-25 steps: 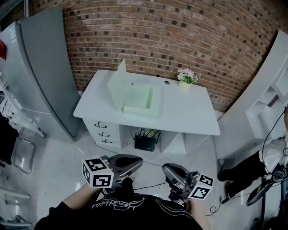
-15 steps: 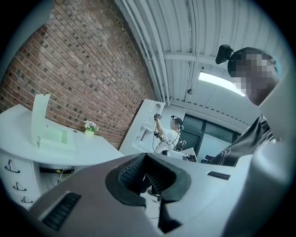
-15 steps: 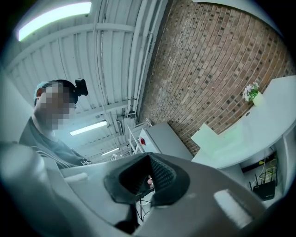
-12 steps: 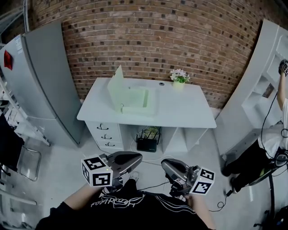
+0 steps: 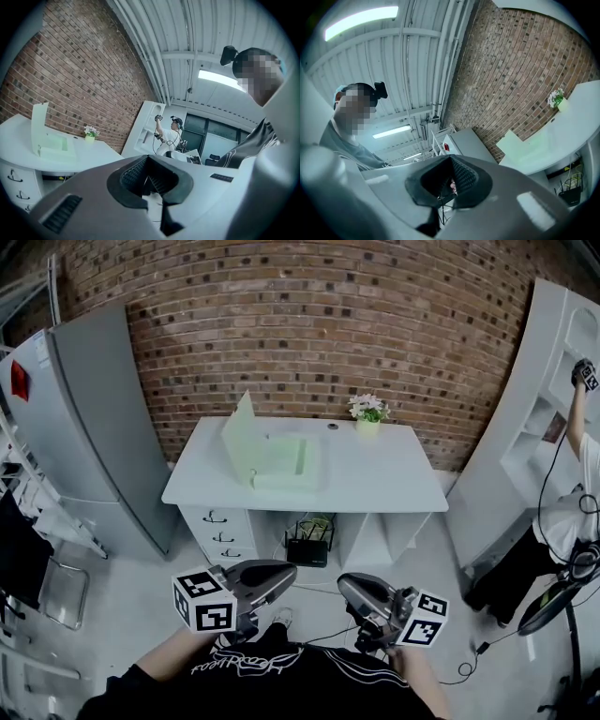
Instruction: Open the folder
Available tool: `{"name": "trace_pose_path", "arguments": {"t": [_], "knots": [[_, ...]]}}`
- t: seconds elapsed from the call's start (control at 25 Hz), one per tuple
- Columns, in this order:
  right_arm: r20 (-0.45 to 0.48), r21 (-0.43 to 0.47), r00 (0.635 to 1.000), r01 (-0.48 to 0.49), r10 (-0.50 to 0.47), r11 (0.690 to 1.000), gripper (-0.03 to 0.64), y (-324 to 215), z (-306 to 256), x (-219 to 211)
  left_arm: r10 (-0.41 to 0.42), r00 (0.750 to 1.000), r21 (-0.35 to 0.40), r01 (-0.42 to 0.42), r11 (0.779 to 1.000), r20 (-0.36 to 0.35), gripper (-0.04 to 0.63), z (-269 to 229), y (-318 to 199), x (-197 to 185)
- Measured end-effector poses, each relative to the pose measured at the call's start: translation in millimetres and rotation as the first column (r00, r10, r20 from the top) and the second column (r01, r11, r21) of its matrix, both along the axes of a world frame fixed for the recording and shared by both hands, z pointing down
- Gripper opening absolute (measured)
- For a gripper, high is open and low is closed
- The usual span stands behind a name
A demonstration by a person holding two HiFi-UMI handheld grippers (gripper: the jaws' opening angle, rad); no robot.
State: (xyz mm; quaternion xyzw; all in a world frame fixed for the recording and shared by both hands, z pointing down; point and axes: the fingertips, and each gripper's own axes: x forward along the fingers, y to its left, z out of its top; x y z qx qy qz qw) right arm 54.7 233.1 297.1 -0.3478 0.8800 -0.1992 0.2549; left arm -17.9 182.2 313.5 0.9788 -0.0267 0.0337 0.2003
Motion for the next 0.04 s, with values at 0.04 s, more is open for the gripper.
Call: {"name": "trace_pose_path", "arguments": {"t": [0.04], "knots": [[0.001, 0.002, 1.0, -0.004, 0.004, 1.0, 0.003, 0.1, -0.2, 1.7, -0.001, 1.0, -0.001, 0.001, 1.0, -0.001, 0.003, 0.1, -0.3, 1.2]]}}
